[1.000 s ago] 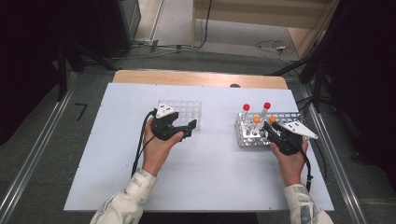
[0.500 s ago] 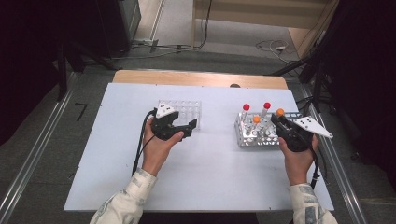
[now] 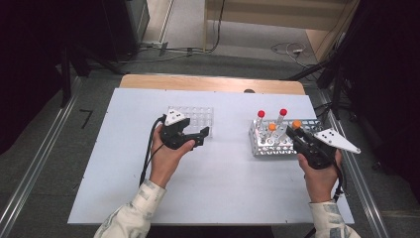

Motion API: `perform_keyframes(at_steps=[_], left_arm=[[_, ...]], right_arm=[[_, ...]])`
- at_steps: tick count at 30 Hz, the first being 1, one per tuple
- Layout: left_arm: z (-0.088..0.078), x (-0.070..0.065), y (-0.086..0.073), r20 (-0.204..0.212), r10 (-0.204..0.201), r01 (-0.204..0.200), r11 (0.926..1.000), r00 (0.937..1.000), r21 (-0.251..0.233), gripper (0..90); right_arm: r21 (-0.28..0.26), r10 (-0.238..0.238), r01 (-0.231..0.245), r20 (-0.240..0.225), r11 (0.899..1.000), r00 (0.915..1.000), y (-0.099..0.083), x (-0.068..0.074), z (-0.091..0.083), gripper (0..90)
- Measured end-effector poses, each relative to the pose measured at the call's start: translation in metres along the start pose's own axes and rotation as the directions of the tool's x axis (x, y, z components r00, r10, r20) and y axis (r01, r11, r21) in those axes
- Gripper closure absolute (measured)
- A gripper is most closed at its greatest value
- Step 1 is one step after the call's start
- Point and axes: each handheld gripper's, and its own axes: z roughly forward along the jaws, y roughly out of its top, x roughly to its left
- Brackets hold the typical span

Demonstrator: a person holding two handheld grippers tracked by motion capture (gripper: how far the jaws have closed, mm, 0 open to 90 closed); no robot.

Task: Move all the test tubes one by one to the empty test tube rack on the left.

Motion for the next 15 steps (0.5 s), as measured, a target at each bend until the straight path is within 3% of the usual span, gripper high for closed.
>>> perform_keyframes(at_steps=[7,15], left_arm=[[-0.001,-0.002,0.002,0.011,-0.007,0.007,0.9999,0.9999,-0.015,23.1],[-0.002,-0.005,0.005,0.022,0.003,-0.002,0.9998,0.9998,-0.017,23.1]], right_arm=[[-0.022,-0.021,0.019,-0.079,1.0,0.9967,0.005,0.02,-0.007,71.6],[-0.003,-0.053,0.053,-0.159,0.999,0.9859,0.003,0.049,0.007,71.5]])
